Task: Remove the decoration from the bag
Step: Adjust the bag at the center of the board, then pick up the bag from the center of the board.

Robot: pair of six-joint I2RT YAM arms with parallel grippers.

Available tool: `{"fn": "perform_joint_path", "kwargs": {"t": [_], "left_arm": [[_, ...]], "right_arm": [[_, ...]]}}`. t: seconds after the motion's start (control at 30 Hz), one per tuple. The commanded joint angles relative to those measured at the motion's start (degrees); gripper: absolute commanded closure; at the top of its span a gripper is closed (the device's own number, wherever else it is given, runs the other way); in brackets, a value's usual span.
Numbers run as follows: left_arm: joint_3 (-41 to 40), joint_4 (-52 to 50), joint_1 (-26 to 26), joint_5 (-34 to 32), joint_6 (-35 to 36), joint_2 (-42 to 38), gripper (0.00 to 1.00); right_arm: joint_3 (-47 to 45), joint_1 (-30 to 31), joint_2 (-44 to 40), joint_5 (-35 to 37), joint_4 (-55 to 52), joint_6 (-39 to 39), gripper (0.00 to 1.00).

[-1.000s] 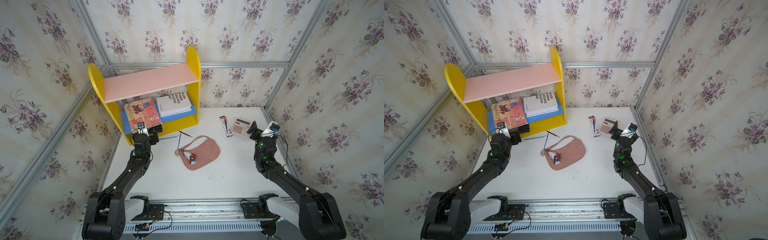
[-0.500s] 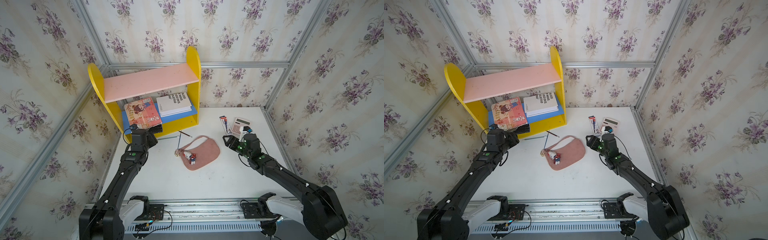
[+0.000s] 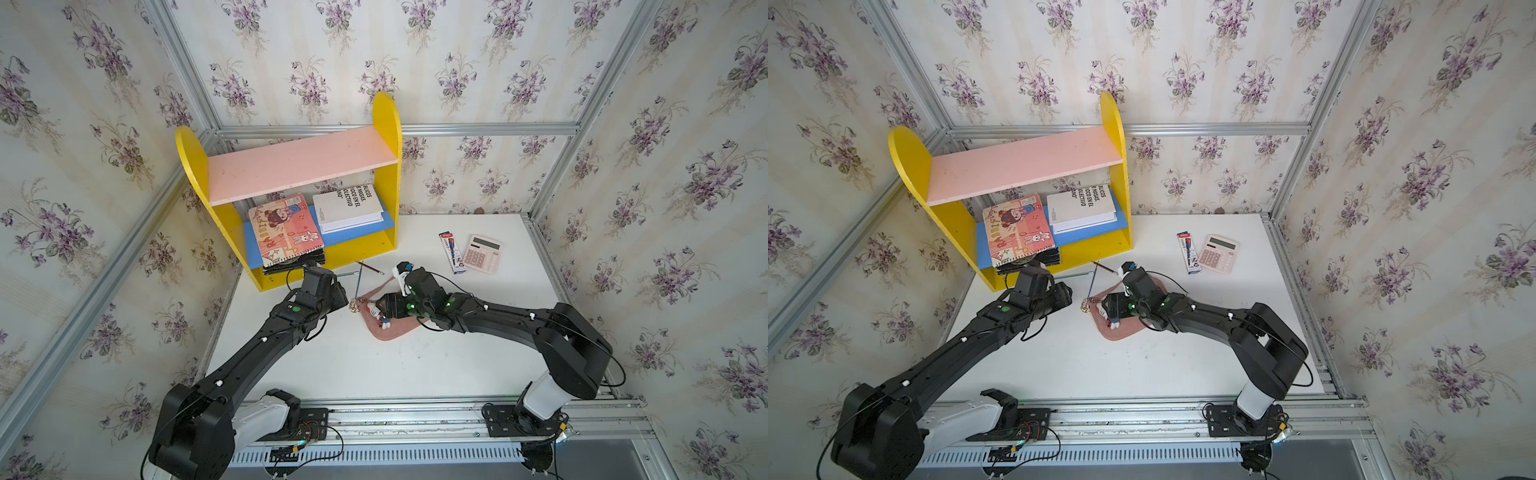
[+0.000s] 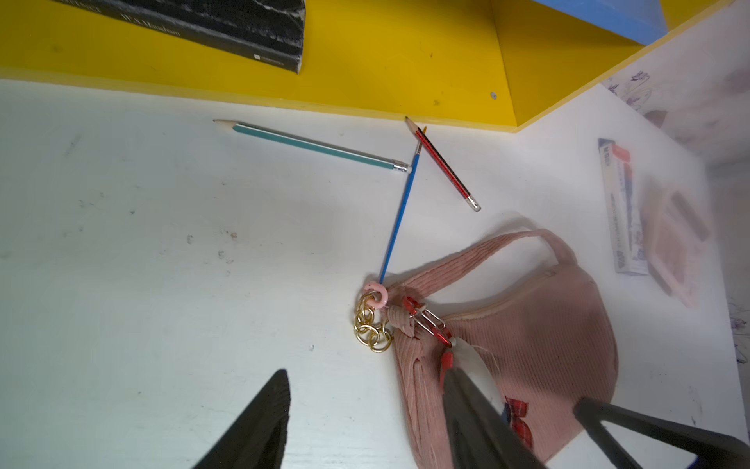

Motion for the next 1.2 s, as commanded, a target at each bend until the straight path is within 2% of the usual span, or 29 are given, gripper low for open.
{"fn": "perform_joint_path", "kwargs": {"t": [0.0,0.1,0.2,0.33,0.57,0.73,0.77,0.87,0.93,1.07,1.17], "left_arm": [[-0.25,3.24,-0.32,4.26,-3.32,1.21,0.37],[-1.17,4.79,-0.46,5.06,-4.96,2.05,0.37],[-1.58,6.07,-0.46,5.59,-5.79,2.83,0.37],[-0.35,5.76,-0.53,6.76,-6.12,3.50,0.37],[2.01,6.67,-0.54,7.13,-3.23,7.35,0.37],[6.38,7.31,-2.85,4.71,3.10,13.57,0.36],[7.53,7.20,-3.38,4.53,4.64,15.19,0.36],[10.40,6.86,-3.84,6.04,7.83,20.30,0.36],[12.74,4.73,-3.89,6.04,9.07,23.06,0.37],[17.22,-6.11,-3.82,-0.10,8.20,25.93,0.40],[17.13,-8.83,-3.89,-2.05,7.75,26.55,0.40]], "right_arm": [[1.69,0.68,2.67,-0.83,-3.04,-3.04,0.24],[2.93,0.82,4.49,-1.75,-3.95,-3.80,0.31],[3.90,0.80,6.05,-3.39,-4.87,-4.87,0.47],[4.86,0.78,6.07,-6.14,-9.28,-6.67,0.63],[-0.42,0.82,0.24,-5.92,-14.32,-8.06,0.71],[-1.13,0.60,-2.53,-2.79,-15.35,-7.77,0.70],[-0.67,0.52,-3.20,-2.35,-15.79,-7.88,0.66],[0.65,-0.04,-4.96,-1.67,-17.20,-8.03,0.47],[1.44,-0.33,-5.76,-1.15,-17.97,-7.58,0.40],[1.38,-0.49,-7.21,-0.10,-17.54,-5.58,0.37],[0.13,-0.52,-7.47,0.85,-15.63,-3.81,0.37]]}}
